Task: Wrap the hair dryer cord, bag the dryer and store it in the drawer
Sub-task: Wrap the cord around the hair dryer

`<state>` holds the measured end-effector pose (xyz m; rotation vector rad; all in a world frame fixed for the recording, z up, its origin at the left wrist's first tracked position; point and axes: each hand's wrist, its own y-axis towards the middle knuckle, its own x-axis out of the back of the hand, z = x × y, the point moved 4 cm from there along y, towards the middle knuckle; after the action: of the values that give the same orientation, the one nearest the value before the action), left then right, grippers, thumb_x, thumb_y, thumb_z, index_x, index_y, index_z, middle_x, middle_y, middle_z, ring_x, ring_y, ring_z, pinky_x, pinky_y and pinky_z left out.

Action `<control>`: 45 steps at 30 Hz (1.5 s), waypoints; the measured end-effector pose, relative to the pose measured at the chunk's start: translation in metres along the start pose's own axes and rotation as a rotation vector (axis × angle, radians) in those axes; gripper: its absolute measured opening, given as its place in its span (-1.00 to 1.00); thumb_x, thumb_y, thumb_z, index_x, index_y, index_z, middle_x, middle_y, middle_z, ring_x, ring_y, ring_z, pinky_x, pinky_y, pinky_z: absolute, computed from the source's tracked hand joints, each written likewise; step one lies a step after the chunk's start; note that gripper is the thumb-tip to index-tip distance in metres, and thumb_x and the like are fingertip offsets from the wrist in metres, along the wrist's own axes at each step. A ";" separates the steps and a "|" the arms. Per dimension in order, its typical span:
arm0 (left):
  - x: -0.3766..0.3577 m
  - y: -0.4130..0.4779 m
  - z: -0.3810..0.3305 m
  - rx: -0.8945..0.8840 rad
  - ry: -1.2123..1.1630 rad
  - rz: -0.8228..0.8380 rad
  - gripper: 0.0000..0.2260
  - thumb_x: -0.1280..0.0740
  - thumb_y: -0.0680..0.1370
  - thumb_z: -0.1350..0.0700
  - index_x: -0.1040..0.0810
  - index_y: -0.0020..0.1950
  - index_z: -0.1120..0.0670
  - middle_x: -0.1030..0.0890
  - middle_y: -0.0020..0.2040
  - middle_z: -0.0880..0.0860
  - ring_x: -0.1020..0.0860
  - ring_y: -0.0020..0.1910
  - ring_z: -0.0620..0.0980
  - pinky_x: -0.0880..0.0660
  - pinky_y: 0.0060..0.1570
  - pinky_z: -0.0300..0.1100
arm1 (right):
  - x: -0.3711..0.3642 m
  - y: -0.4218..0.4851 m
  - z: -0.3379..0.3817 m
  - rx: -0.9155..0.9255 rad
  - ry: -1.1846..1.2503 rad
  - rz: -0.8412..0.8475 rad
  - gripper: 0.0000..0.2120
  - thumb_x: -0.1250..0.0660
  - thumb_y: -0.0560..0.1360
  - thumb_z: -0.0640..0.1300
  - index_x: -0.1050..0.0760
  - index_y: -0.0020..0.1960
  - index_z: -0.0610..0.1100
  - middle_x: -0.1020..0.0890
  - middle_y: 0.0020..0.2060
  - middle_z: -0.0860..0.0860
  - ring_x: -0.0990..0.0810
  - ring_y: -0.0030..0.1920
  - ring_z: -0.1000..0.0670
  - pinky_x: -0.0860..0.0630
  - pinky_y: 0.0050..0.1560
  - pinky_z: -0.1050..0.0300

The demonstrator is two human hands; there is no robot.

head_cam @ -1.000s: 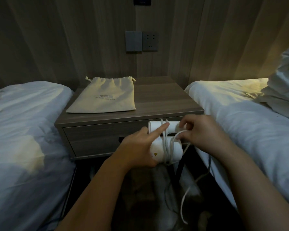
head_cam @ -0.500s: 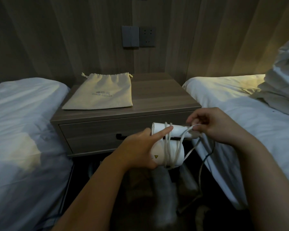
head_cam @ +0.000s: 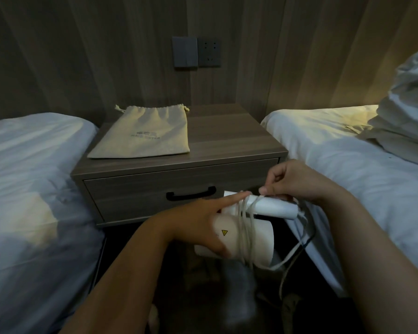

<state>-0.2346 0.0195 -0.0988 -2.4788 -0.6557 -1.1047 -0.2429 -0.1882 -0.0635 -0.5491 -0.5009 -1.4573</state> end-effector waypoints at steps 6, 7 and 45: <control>0.000 -0.002 0.003 -0.008 -0.069 0.112 -0.03 -0.55 0.30 0.10 0.07 0.32 -0.51 -0.25 0.34 -0.31 -0.35 0.26 -0.23 -0.34 0.09 -0.47 | -0.010 -0.001 -0.011 0.032 0.221 0.239 -0.85 -0.32 0.42 -0.42 -0.58 -0.21 -0.22 -0.60 -0.41 -0.03 -0.50 -0.43 0.14 -0.45 -0.38 0.35; 0.000 -0.001 0.004 -0.009 -0.079 0.119 -0.03 -0.55 0.30 0.10 0.07 0.33 -0.50 -0.25 0.34 -0.30 -0.36 0.26 -0.23 -0.35 0.09 -0.46 | -0.011 0.001 -0.012 0.044 0.270 0.233 -0.84 -0.30 0.42 -0.45 -0.57 -0.19 -0.24 -0.60 -0.44 0.00 -0.50 -0.46 0.15 -0.44 -0.40 0.37; 0.010 0.025 0.018 0.069 -1.105 -0.576 -0.07 -0.49 0.27 0.13 -0.08 0.52 -0.13 -0.50 0.25 -0.05 -0.58 0.12 0.01 -0.57 -0.02 -0.11 | -0.047 0.014 0.001 -0.182 0.733 0.071 -0.21 -0.12 0.24 0.45 -0.46 0.18 -0.13 -0.43 -0.35 -0.07 -0.39 -0.48 0.04 -0.31 -0.48 0.18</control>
<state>-0.2046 0.0105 -0.1052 -2.7462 -1.7139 0.3141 -0.2319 -0.1510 -0.0927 -0.1406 0.2290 -1.5221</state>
